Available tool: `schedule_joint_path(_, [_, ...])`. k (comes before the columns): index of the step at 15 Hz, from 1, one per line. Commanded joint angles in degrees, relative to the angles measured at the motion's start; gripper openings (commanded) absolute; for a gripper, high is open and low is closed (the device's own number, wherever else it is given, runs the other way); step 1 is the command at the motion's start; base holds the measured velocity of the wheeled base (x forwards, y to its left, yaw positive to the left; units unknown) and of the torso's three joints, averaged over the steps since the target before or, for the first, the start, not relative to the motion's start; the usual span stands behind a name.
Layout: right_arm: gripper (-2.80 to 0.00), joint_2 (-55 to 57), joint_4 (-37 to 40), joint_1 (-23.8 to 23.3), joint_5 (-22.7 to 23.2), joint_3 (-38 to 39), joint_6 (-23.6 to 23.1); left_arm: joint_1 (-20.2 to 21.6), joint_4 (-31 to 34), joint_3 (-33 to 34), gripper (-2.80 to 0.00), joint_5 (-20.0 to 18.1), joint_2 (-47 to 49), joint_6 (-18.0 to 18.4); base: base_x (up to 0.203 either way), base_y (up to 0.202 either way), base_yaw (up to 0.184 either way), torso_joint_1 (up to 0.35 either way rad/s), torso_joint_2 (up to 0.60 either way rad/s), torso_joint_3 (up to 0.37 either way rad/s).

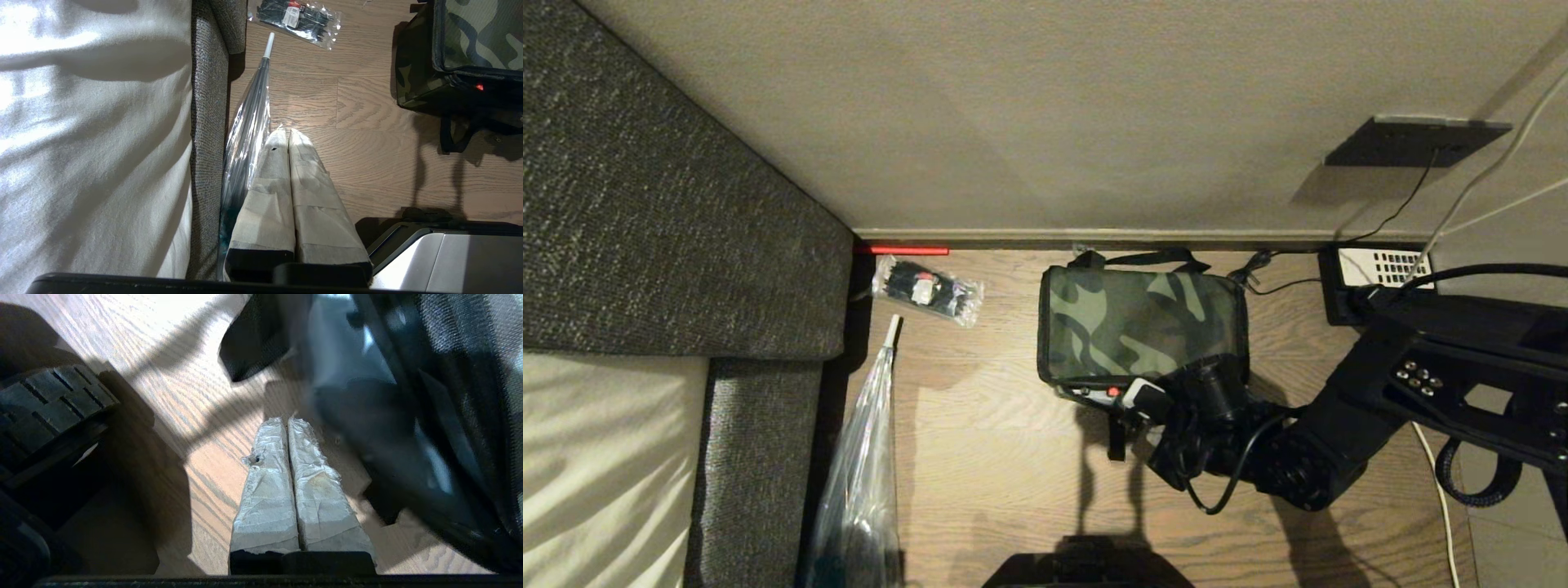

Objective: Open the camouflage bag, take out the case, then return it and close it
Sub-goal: Open the top of the storage box

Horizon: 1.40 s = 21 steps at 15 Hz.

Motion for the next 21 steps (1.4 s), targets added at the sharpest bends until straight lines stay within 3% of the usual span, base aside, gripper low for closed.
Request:
schedule_joint_path(1, [-2.8, -0.96, -0.62, 0.0, 0.01, -0.95, 0.89, 0.0, -0.01, 0.0, -2.8, 0.01, 0.0, 0.01, 0.0, 0.0, 0.0, 0.0, 0.0, 0.0])
schedule_joint_path(13, [-2.8, -8.91, -1.12, -0.08, 0.44, 3.15, 3.55, 0.0, -0.01, 0.0, -2.8, 0.01, 0.0, 0.01, 0.0, 0.0, 0.0, 0.0, 0.0, 0.0])
schedule_joint_path(16, [-2.8, -12.6, -1.03, -2.21, 0.38, 2.66, 8.17, 0.0, -0.01, 0.0, -2.8, 0.01, 0.0, 0.01, 0.0, 0.0, 0.0, 0.0, 0.0, 0.0])
schedule_joint_path(19, [-2.8, -13.97, -1.02, -9.57, 0.5, 2.47, 15.69, 0.0, -0.01, 0.0, -2.8, 0.01, 0.0, 0.01, 0.0, 0.0, 0.0, 0.0, 0.0, 0.0])
schedule_joint_path(20, [-0.41, -14.22, -0.82, -11.66, 0.73, 2.14, 18.23, 0.0, -0.01, 0.0, -2.8, 0.01, 0.0, 0.01, 0.0, 0.0, 0.0, 0.0, 0.0, 0.0])
schedule_joint_path(21, [0.0, -14.27, -0.53, -13.86, 1.26, 1.43, 20.8, 0.0, -0.01, 0.0, -2.8, 0.01, 0.0, 0.01, 0.0, 0.0, 0.0, 0.0, 0.0, 0.0])
